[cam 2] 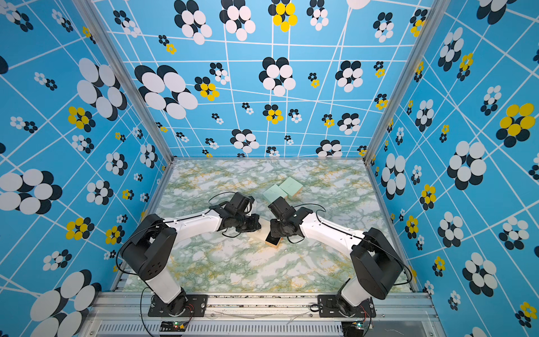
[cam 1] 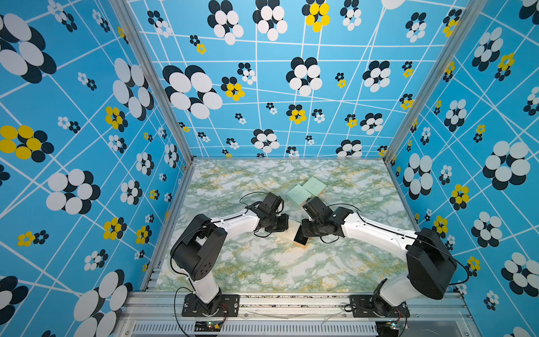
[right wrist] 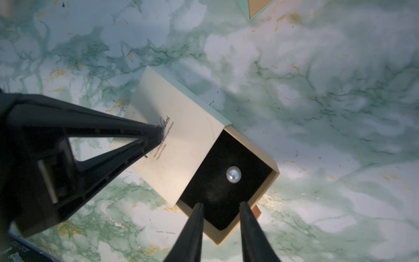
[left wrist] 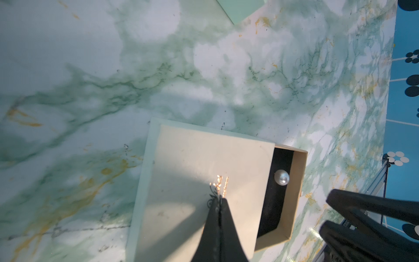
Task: Take out the earrings from the drawer-style jewelry box
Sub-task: Pick up the earring from the drawer.
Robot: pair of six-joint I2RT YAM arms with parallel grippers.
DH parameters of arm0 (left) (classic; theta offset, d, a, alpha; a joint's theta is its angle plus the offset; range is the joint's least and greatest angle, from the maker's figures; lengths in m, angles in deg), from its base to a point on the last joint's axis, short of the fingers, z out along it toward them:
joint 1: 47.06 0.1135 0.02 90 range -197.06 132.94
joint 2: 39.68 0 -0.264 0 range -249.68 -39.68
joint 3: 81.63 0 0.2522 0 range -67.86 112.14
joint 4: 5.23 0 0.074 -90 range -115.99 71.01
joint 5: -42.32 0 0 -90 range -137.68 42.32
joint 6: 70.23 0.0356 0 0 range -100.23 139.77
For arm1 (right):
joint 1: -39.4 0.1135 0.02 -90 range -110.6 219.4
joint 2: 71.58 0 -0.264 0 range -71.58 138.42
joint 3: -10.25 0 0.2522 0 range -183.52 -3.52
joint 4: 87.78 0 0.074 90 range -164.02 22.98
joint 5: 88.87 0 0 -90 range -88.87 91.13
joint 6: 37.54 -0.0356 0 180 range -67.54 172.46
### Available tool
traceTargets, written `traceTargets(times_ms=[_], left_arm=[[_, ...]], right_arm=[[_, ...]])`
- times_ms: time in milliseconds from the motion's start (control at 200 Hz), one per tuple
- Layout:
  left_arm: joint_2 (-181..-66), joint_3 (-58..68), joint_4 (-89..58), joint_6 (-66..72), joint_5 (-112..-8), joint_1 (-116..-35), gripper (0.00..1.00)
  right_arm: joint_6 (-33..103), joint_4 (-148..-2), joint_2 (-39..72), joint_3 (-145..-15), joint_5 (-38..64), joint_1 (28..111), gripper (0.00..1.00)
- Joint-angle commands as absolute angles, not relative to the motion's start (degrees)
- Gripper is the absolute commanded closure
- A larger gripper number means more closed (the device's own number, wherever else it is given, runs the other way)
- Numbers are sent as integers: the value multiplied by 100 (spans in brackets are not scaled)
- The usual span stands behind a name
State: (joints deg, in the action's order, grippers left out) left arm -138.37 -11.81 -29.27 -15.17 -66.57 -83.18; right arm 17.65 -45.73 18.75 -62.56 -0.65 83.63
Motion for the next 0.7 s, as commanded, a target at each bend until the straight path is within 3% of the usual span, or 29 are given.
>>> traceTargets(times_ms=[0, 700], left_arm=[[-14176, -1428, -3720, -1483, -6078, -8291, 100], [-14210, -1424, -3710, -1500, -6086, -8291, 100]], right_arm=[[1932, -4274, 2140, -6457, 18, 8369, 71], [1914, -4517, 2634, -6550, -49, 8369, 75]])
